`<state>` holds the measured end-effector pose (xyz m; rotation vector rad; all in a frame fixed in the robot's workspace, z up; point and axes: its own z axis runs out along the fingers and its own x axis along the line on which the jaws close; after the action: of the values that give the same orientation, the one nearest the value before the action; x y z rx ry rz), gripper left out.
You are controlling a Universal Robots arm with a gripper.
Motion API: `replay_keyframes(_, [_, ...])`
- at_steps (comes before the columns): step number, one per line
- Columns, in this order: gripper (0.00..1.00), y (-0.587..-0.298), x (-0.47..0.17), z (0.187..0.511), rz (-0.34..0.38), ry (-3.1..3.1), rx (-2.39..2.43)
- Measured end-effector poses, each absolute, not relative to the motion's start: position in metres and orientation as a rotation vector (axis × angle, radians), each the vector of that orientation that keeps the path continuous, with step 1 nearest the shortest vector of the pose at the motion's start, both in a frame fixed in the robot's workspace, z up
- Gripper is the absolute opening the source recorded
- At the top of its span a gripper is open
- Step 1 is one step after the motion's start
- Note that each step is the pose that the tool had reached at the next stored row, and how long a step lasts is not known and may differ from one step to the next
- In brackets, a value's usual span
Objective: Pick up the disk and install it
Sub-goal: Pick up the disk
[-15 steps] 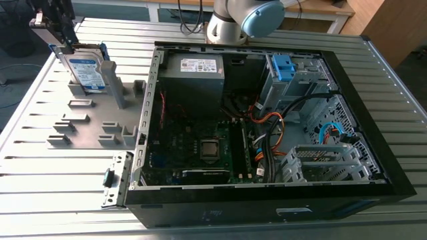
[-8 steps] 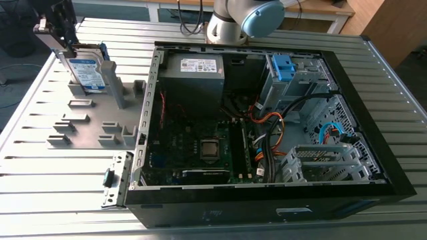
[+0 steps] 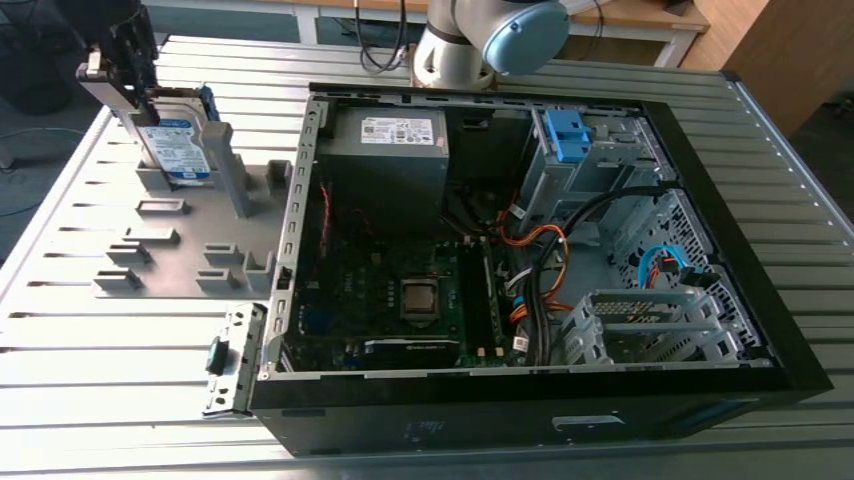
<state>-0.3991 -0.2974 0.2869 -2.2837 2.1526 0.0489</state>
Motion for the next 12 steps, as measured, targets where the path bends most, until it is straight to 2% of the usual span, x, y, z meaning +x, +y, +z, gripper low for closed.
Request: replay_keyframes(12, [0.45,-0.2974,-0.3991,0.2802,0.049,2.152,-2.285])
